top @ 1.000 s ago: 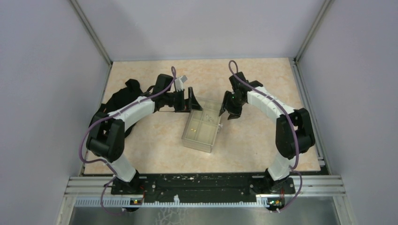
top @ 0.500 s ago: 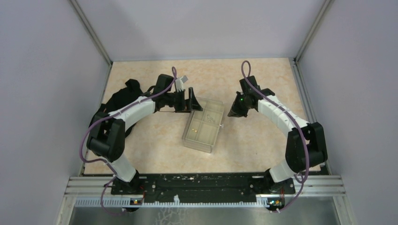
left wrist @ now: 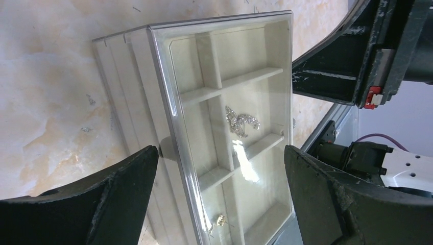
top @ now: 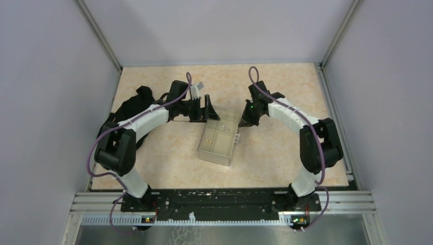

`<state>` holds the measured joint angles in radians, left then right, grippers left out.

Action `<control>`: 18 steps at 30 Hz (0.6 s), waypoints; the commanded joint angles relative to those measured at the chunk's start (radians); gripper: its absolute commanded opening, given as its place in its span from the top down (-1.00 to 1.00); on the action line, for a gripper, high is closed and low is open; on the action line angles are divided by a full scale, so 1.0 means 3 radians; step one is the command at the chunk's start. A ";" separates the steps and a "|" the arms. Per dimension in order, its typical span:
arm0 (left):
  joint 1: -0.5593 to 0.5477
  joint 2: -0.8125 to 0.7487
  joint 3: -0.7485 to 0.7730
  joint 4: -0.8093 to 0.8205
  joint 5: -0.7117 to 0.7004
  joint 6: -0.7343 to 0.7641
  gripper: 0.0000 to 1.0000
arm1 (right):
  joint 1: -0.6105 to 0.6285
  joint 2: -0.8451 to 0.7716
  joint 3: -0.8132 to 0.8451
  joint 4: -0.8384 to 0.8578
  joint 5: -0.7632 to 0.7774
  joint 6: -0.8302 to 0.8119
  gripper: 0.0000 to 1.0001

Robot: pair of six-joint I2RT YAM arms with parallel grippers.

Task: Organize the mixed jewelry

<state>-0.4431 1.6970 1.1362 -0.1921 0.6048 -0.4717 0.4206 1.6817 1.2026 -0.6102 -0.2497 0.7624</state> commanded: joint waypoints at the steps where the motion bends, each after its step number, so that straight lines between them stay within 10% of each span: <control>1: -0.0035 -0.0030 0.0193 -0.0114 -0.0091 0.0044 -0.97 | -0.0035 -0.0086 0.0362 -0.0116 0.0309 -0.0140 0.86; 8: 0.0172 -0.0216 0.0719 -0.0494 -0.0482 0.0323 -0.97 | -0.0713 -0.0506 0.0714 -0.0552 0.0875 -0.0787 -0.26; 18: 0.0449 -0.0259 0.2044 -0.1066 -0.1500 0.0711 -0.97 | -0.0809 -0.0410 0.2521 -0.1202 0.2189 -0.1482 -0.47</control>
<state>-0.3164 1.6653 1.6196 -0.4213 0.3313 -0.3275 0.1699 1.6028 1.8019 -0.9096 0.2325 0.4194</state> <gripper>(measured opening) 0.987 0.732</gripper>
